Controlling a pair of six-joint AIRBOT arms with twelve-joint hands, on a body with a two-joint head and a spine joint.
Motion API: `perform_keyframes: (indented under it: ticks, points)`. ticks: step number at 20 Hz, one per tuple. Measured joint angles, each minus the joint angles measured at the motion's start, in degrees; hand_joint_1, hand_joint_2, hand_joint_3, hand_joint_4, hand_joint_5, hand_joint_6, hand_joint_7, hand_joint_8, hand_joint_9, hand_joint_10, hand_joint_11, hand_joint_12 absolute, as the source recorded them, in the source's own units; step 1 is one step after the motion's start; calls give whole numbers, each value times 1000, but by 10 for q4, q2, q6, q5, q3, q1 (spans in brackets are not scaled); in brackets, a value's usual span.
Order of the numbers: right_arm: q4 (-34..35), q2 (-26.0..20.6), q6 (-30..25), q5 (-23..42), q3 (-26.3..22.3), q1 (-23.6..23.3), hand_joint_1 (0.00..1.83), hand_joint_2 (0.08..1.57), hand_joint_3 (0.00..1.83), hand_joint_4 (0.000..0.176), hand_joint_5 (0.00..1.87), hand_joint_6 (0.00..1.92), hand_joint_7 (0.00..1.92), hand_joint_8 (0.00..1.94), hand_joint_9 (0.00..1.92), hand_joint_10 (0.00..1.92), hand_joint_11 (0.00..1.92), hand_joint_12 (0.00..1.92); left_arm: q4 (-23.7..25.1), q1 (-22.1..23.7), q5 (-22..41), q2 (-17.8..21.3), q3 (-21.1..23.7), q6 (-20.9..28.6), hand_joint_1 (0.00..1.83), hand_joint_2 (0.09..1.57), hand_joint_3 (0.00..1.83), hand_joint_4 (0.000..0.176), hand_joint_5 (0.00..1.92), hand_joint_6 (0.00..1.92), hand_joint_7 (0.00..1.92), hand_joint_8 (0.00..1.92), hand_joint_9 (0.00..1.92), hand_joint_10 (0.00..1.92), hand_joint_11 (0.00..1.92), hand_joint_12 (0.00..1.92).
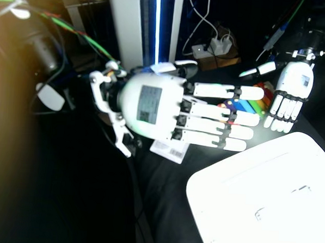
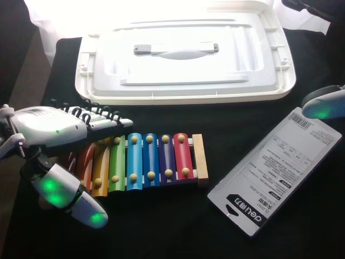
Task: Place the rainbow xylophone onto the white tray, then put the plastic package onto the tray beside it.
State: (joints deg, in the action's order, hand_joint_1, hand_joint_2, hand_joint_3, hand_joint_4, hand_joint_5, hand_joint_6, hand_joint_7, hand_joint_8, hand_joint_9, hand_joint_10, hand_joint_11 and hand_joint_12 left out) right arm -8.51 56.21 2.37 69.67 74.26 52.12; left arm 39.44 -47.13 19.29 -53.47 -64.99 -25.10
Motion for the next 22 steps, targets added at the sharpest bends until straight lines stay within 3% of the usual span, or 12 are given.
perform_keyframes:
  ticks: [1,4,6,8,11,13,14,16,17,19,21,22]
  points:
    - [-1,0,0,1,0,0,716,673,0,134,157,9,108,1,127,4,209,58,3,0,-1,-1,0,0,587,580,11,10,0,0,0,0,22,8,33,14]
    - [-2,0,0,3,0,0,705,739,17,116,171,12,120,3,169,15,210,59,15,0,-10,-6,-2,-7,749,677,17,35,0,0,50,17,70,18,63,27]
    - [-3,0,0,3,0,0,685,750,5,113,191,13,152,3,212,11,230,67,15,0,-12,-8,-4,-6,932,733,12,68,0,0,108,15,131,20,137,58]
    - [-3,0,0,3,0,0,666,725,0,120,178,5,136,0,204,2,247,74,7,-3,-9,-10,-7,2,1002,773,10,53,0,0,165,14,187,16,174,68]
    - [-3,0,0,3,0,0,677,723,0,114,187,8,148,6,184,0,226,65,2,-5,-6,-10,-7,4,1045,812,3,74,18,2,251,5,275,8,231,61]
    - [-3,0,0,3,-4,0,613,757,9,93,187,7,160,8,200,7,246,75,-1,-5,-4,-10,-7,4,1059,834,2,67,86,8,299,5,327,9,282,71]
    - [-6,0,0,3,-4,0,660,743,2,111,194,9,160,7,184,1,217,63,-1,-5,-3,-10,-7,3,1063,870,4,77,134,7,341,5,368,9,302,82]
    - [-6,0,0,3,-4,0,681,740,0,100,191,7,183,13,184,1,230,69,-3,-5,1,-10,-7,2,1042,933,0,73,292,9,474,6,528,2,287,575]
    - [-5,0,0,3,-4,0,679,736,0,95,190,6,193,15,186,2,226,67,-6,-5,6,-10,-9,-2,1056,948,0,46,410,14,565,6,639,24,294,845]
    - [-5,0,0,3,-4,0,686,706,0,98,186,4,180,7,178,0,231,70,-7,-3,15,-10,-10,-11,1069,1025,6,34,536,45,665,30,738,58,308,1016]
    - [-5,0,0,3,-4,0,655,714,0,99,187,3,179,7,180,1,245,77,-8,-3,20,-10,-11,-13,1114,1113,0,56,586,121,713,93,752,227,347,1140]
    - [-5,0,0,3,-4,0,649,719,0,103,177,0,186,9,170,0,244,77,-10,-3,22,-10,-11,-13,1125,1122,0,68,565,215,695,173,658,503,360,1187]
